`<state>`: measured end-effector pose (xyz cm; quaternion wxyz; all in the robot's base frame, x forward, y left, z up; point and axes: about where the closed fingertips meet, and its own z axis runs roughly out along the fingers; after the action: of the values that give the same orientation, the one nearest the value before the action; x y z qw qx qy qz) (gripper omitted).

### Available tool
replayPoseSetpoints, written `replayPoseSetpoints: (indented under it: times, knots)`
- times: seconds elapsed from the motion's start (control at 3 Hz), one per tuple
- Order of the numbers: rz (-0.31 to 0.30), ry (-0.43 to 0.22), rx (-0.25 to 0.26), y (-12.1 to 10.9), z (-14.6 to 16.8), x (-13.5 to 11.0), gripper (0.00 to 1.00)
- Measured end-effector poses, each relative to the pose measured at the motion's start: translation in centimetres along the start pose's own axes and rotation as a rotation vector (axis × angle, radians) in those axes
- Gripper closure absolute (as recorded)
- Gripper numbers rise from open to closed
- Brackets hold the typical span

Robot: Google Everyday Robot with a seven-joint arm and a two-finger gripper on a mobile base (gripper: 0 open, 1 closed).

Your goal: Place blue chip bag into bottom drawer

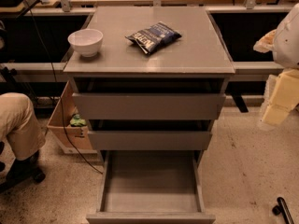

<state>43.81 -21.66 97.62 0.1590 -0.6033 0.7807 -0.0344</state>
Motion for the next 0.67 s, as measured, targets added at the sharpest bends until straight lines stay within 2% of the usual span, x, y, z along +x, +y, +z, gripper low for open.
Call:
replayPoseSetpoints:
  times: [0.33,0.67]
  knots:
    - [-0.002,-0.003,0.006,-0.1,0.0,-0.2,0.00]
    - [-0.023,-0.028,0.052,-1.3,0.4,-1.8,0.00]
